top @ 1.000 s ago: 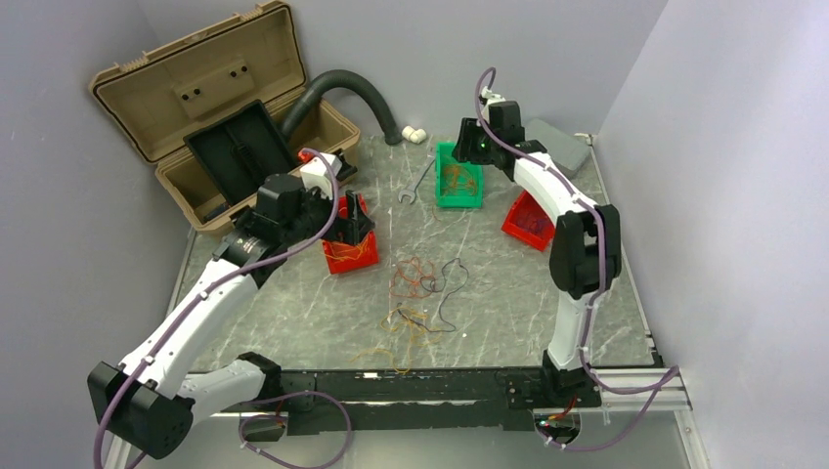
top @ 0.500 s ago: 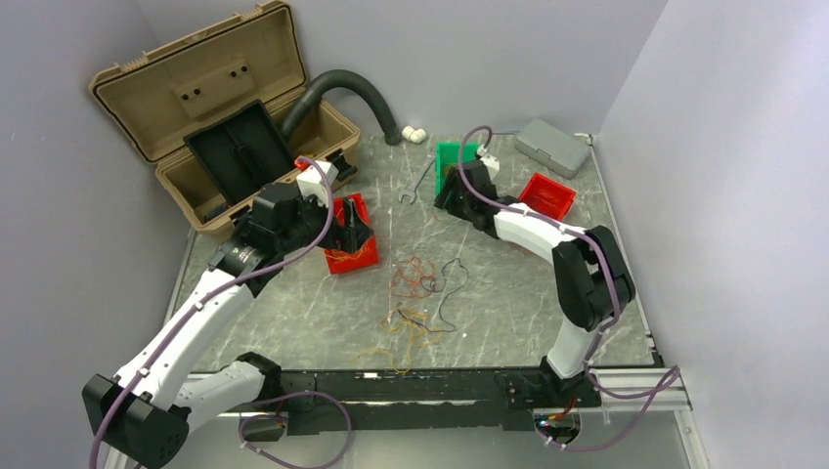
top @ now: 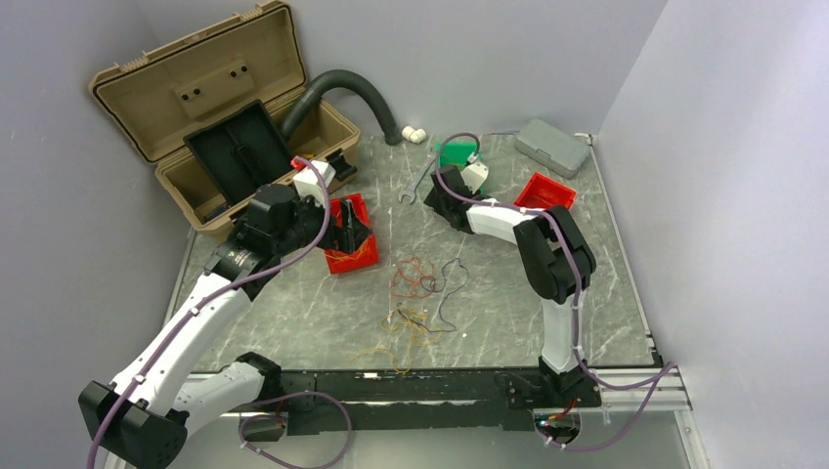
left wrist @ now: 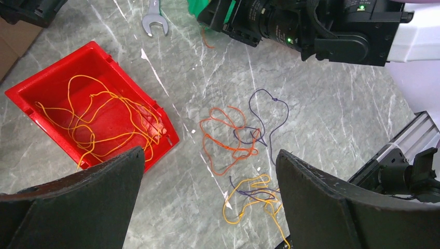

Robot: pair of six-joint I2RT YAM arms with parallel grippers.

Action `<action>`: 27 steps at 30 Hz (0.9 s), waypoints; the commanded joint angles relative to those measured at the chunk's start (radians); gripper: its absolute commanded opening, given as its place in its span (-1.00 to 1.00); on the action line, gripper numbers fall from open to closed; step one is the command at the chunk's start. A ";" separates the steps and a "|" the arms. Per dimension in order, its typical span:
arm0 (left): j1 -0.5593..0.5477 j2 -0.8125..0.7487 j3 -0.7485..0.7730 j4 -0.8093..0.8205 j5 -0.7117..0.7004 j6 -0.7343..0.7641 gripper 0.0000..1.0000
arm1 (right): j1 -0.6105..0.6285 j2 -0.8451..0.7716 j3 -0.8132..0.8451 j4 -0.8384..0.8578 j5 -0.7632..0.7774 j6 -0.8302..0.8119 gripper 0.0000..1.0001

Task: Untangle the cables

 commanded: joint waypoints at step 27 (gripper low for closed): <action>-0.003 -0.002 0.009 -0.007 -0.021 0.048 0.97 | -0.015 -0.064 0.069 0.002 0.016 0.000 -1.00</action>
